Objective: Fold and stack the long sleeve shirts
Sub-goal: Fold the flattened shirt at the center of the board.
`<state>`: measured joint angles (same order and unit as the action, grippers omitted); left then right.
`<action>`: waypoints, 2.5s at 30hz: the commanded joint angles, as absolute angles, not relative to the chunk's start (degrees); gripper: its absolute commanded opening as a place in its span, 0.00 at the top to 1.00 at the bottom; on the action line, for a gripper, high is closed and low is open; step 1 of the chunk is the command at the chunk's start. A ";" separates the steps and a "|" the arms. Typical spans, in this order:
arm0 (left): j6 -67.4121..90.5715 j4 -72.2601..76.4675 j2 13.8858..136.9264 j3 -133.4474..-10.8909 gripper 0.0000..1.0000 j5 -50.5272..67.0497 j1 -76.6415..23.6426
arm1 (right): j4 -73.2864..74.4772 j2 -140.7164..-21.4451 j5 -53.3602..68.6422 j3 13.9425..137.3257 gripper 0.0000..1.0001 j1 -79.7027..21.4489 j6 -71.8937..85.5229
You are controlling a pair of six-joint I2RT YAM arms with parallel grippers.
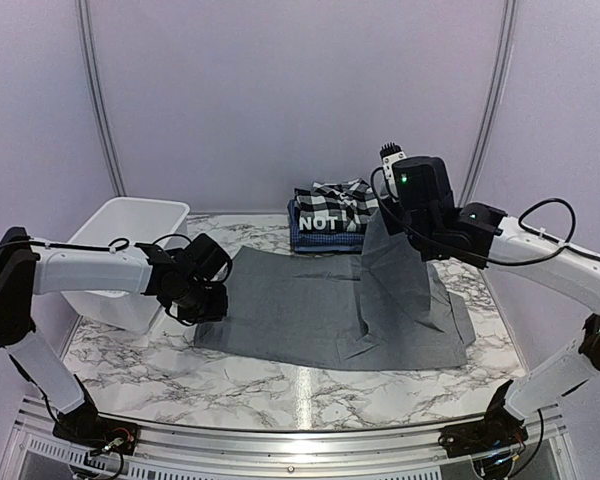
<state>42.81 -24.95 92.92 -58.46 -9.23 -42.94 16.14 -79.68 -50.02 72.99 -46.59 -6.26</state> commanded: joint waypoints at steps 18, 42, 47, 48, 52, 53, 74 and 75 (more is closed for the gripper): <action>37.00 -23.40 99.65 -62.15 0.69 -11.00 -41.09 | 22.96 -77.43 -53.01 74.67 1.00 -46.05 -2.92; 29.18 -21.62 105.09 -64.16 0.79 -3.04 -39.99 | 21.69 -77.87 -50.47 74.19 1.00 -46.01 -2.20; 29.09 -21.54 105.13 -64.07 0.90 -3.17 -39.99 | 21.84 -77.85 -50.52 74.41 1.00 -46.05 -2.29; 29.09 -21.53 105.04 -64.07 0.92 -3.32 -39.99 | 21.92 -77.87 -50.61 74.40 1.00 -46.01 -2.21; 29.31 -21.60 104.24 -63.95 1.00 -3.83 -39.99 | 22.22 -77.71 -50.85 74.70 1.00 -46.05 -2.21; 29.47 -21.64 103.97 -63.84 1.00 -4.13 -39.99 | 22.31 -77.65 -51.04 74.82 1.00 -46.01 -2.20; 16.28 -21.24 103.82 -63.46 0.54 -0.19 -36.16 | 22.70 -76.66 -51.31 74.68 1.00 -46.03 -1.69; 15.38 -20.93 103.66 -63.46 0.54 0.53 -36.08 | 22.60 -76.57 -51.24 74.56 1.00 -46.02 -1.67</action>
<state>21.80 -21.65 103.07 -63.16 -2.79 -37.12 22.83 -77.97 -51.33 73.47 -46.57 -2.72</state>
